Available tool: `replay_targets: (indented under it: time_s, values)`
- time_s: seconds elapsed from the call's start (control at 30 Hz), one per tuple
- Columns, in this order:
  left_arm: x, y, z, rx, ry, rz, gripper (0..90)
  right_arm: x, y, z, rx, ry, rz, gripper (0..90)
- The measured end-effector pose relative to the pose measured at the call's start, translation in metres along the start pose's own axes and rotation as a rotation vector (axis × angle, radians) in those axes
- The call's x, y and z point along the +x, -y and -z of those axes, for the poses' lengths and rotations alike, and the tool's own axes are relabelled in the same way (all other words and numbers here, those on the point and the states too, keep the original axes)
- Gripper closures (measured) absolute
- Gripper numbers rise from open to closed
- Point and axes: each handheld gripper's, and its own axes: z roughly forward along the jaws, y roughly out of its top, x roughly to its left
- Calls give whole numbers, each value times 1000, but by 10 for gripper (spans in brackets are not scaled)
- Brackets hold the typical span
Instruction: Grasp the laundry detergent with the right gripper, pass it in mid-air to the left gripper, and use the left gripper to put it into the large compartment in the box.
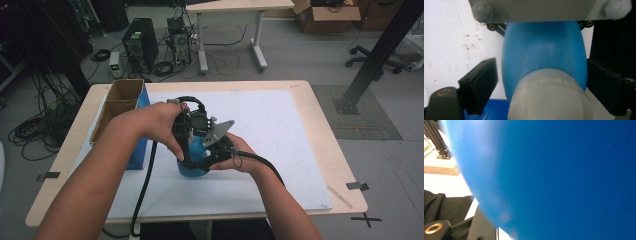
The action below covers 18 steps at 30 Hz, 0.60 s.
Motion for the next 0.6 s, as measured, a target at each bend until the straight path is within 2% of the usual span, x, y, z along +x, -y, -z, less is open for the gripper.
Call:
replay_targets:
  time_s: [0.23,0.6]
  values:
    - [-1,-1,-1,0,-5,-11,207,0,-1,-2,-5,2,9,454]
    - [-2,-2,-1,5,-11,-12,228,0,-2,0,-10,8,11,454]
